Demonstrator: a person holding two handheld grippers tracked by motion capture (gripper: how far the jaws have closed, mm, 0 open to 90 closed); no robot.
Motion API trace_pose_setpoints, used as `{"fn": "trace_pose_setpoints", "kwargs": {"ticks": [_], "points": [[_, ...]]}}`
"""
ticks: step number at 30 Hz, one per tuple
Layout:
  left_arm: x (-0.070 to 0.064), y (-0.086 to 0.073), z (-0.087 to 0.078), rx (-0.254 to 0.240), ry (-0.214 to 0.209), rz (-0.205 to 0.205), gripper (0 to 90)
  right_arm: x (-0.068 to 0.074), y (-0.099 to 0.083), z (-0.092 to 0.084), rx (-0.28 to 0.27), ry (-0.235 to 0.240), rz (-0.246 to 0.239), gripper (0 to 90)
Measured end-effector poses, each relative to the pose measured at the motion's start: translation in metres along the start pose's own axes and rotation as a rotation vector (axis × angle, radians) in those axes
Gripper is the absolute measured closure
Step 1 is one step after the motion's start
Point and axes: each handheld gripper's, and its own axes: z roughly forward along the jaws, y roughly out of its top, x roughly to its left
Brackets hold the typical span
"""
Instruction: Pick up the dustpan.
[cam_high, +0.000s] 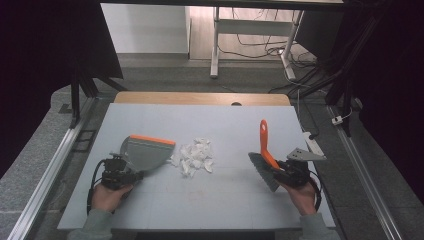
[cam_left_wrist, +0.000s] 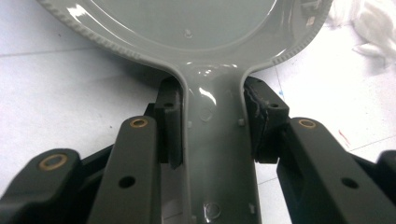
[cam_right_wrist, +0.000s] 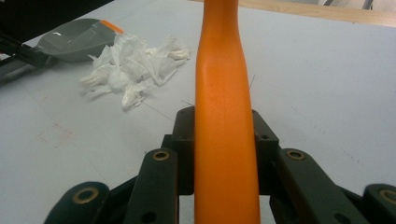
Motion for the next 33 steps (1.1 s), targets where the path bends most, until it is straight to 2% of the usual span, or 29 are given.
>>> {"fn": "trace_pose_setpoints", "kwargs": {"ticks": [4,8,13,16,21,33], "points": [[0.005,-0.001,-0.005,-0.040,-0.011,0.006,61.9,0.000,0.000,0.000,0.001,-0.002,0.001,70.4],[0.008,-0.001,-0.009,-0.059,-0.016,0.016,62.0,0.000,0.000,0.000,-0.001,-0.001,0.001,70.4],[0.009,-0.002,-0.010,-0.076,0.003,0.034,62.0,0.000,0.000,0.000,-0.001,-0.002,-0.001,70.4],[0.011,-0.003,-0.015,-0.108,-0.003,0.041,62.1,0.000,0.000,0.000,-0.003,-0.002,0.001,70.3],[0.012,-0.003,-0.018,-0.125,-0.006,0.047,62.0,0.000,0.000,0.000,-0.003,-0.002,0.000,70.4],[0.020,-0.004,-0.032,-0.201,-0.056,0.079,62.0,0.000,0.001,-0.002,-0.017,-0.006,-0.005,70.4]]}}
